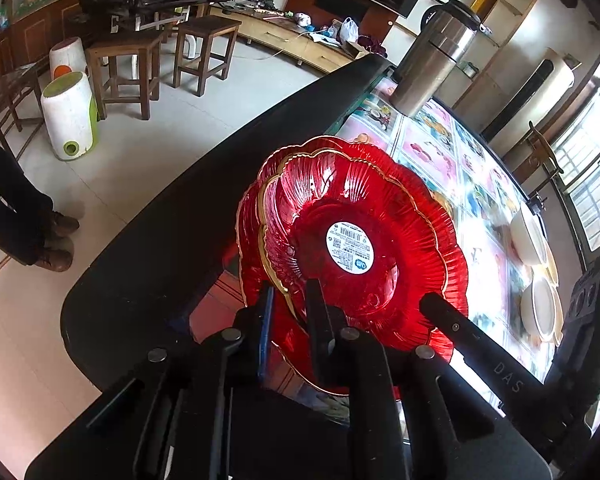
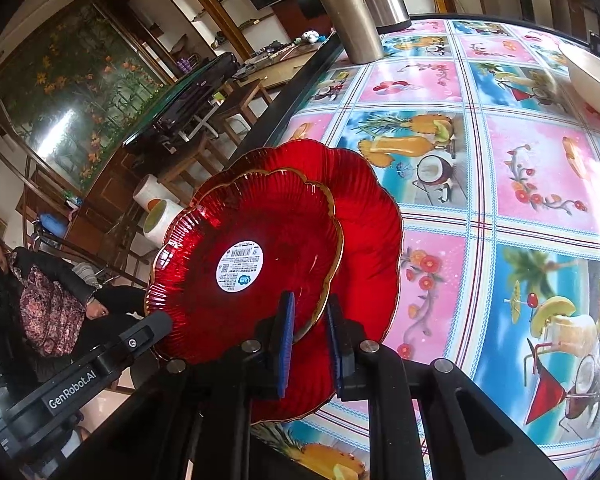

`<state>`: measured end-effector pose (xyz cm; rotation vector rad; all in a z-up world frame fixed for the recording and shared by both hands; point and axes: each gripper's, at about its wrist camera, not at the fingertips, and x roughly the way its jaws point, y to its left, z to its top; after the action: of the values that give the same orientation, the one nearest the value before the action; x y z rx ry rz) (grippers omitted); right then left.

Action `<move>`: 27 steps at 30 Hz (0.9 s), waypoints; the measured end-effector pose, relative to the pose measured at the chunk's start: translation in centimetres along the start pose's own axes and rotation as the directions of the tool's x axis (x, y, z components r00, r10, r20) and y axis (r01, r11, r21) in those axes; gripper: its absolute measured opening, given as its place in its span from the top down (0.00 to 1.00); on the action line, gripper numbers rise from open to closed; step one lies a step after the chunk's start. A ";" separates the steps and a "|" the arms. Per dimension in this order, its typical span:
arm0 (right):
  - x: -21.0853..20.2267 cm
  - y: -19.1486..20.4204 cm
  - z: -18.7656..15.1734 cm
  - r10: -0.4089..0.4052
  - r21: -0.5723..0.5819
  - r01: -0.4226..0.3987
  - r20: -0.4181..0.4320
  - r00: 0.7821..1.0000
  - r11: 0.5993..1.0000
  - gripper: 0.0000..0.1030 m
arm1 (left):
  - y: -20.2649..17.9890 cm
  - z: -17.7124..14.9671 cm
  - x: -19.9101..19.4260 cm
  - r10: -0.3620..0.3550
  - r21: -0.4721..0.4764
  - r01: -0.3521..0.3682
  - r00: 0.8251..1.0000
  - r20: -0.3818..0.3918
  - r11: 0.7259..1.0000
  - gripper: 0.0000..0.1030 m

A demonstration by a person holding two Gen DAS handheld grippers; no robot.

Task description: Organize plates and bowls

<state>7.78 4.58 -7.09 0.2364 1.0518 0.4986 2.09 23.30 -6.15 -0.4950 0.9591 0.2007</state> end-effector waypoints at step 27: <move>-6.5 -1.4 1.8 0.036 -0.016 -0.035 0.087 0.996 0.999 0.46 | 1.7 0.3 -3.6 0.036 -0.007 -0.036 0.993 0.110 0.999 0.86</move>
<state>7.19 0.25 -1.82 0.2619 0.9602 0.5231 -0.39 25.12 -3.57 -0.4664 0.8607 0.2602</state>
